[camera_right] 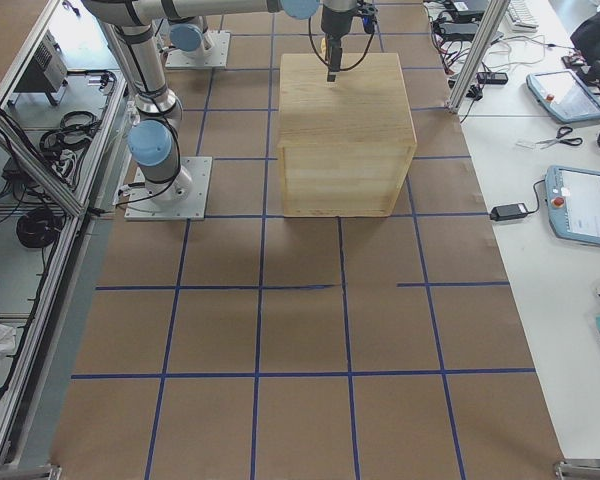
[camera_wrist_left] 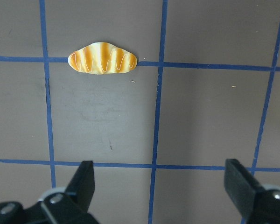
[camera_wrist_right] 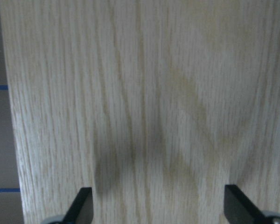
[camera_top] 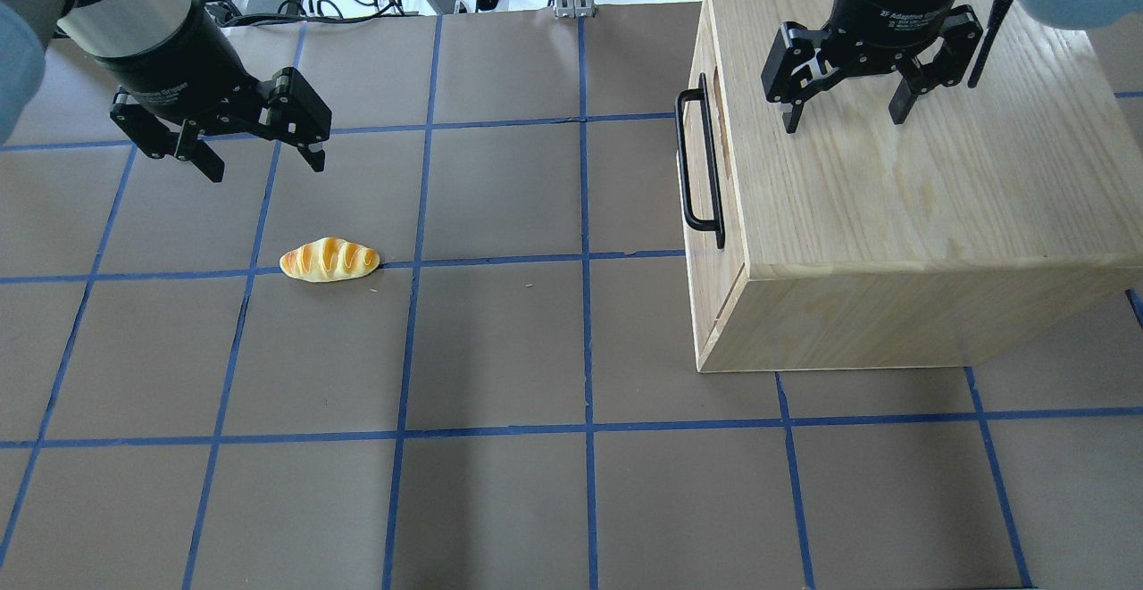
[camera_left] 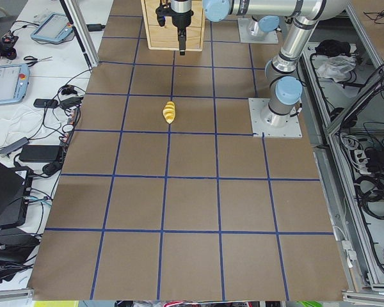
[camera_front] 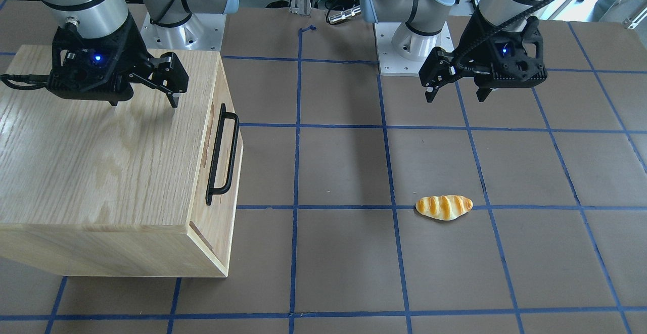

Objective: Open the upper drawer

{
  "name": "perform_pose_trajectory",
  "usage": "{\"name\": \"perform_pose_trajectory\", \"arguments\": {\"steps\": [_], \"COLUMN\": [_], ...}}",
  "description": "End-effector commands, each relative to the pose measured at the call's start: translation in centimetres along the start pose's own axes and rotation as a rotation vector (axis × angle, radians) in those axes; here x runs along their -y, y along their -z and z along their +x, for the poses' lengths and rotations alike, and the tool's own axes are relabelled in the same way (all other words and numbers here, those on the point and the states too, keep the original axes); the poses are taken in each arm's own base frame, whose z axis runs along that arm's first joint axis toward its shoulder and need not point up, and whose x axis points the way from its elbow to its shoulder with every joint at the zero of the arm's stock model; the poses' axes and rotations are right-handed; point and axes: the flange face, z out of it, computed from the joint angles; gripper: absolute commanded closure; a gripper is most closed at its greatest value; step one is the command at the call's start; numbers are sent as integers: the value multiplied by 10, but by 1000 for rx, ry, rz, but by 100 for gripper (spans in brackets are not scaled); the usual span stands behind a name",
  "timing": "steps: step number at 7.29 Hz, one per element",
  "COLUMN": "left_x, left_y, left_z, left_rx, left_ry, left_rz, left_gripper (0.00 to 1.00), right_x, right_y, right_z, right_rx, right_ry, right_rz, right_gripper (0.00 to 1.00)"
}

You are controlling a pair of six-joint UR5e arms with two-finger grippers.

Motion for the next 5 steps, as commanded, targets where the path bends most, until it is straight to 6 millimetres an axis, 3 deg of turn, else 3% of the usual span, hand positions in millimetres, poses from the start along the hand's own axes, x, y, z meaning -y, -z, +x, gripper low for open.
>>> {"name": "perform_pose_trajectory", "arguments": {"steps": [1,5], "left_x": [-1,-1], "left_y": [1,8], "left_z": [0,4], "left_rx": [-3,0], "left_ry": [1,10], "left_rz": [0,15], "left_gripper": [0,0], "right_x": [0,0], "right_y": [-1,0], "right_z": [1,0], "right_rx": [0,0], "right_ry": [-1,0], "right_rz": [-1,0], "right_gripper": [0,0]}}
